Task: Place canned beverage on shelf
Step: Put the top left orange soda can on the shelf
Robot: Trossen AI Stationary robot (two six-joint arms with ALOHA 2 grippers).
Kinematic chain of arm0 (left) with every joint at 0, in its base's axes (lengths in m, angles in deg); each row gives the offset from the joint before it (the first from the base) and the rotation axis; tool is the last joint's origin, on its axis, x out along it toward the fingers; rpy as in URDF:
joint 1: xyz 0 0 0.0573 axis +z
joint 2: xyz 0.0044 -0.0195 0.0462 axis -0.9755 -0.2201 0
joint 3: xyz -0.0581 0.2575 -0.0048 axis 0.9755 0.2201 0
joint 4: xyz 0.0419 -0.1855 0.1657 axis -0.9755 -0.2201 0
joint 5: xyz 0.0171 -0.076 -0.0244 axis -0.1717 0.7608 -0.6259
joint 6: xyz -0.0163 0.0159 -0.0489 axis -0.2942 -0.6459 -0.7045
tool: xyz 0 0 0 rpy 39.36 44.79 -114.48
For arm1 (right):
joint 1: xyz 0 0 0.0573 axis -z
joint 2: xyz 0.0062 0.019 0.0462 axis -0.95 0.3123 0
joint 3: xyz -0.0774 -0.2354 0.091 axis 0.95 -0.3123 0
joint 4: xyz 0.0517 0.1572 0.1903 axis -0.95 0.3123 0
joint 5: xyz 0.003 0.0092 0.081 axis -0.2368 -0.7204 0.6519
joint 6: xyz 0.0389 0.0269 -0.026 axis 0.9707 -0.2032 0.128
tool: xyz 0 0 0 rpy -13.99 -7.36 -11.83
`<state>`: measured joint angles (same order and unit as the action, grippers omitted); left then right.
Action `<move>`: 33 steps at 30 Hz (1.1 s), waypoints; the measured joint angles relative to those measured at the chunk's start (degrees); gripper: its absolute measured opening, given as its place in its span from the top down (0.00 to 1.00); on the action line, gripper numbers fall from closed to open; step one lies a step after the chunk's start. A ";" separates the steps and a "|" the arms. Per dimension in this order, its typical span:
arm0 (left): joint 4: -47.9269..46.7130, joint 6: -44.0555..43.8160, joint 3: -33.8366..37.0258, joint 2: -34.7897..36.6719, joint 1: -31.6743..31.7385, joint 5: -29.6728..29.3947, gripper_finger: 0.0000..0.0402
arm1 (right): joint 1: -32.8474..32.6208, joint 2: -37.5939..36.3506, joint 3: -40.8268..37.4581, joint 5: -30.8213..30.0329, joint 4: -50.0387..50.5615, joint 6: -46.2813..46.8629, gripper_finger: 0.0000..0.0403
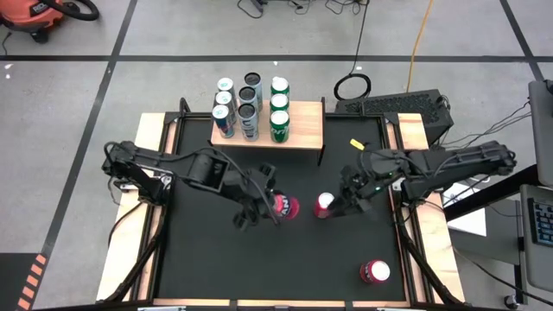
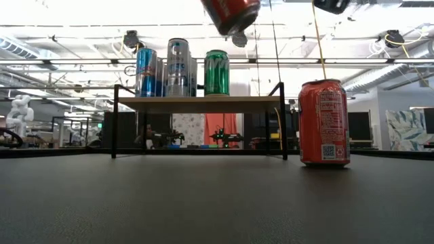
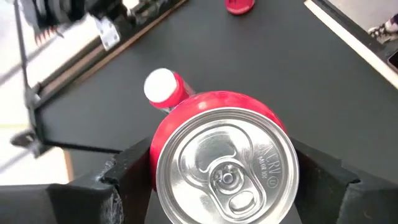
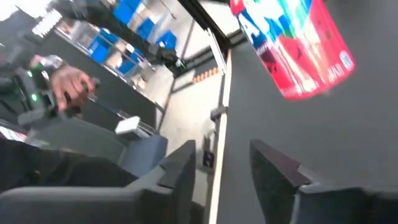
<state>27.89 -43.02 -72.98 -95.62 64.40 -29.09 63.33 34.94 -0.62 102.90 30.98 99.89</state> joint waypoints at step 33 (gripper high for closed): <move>3.31 40.69 -3.38 0.03 -7.17 -9.96 0.28 | 3.13 20.40 22.39 -1.62 3.46 -20.64 0.16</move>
<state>31.21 -2.33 -76.36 -95.60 57.23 -39.06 66.47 55.34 21.77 101.28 34.45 79.25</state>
